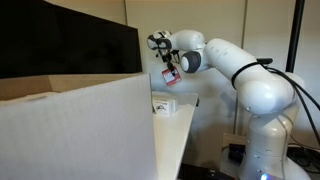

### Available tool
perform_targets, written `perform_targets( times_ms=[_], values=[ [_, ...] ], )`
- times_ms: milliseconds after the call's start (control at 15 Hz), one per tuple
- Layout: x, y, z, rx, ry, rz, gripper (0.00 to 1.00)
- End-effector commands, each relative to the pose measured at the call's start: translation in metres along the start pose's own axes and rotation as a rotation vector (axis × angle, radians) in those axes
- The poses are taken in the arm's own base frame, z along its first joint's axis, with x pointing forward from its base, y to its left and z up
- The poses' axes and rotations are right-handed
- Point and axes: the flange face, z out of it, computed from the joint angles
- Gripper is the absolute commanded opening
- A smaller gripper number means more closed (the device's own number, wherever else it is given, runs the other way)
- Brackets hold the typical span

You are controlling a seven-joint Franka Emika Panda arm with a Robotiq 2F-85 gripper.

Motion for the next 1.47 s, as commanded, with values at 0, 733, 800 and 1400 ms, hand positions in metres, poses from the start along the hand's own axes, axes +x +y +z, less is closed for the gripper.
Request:
perform_targets(
  times_ms=[0,733,800,1400],
  values=[
    [0.013,0.005,0.005,-0.039,-0.026,-0.082,0.14],
    [0.069,0.021,0.008,-0.226,0.042,-0.237,0.14],
    [0.072,0.02,0.011,-0.219,0.042,-0.24,0.14],
    [0.126,0.005,0.037,-0.152,0.086,-0.266,0.14]
  ],
)
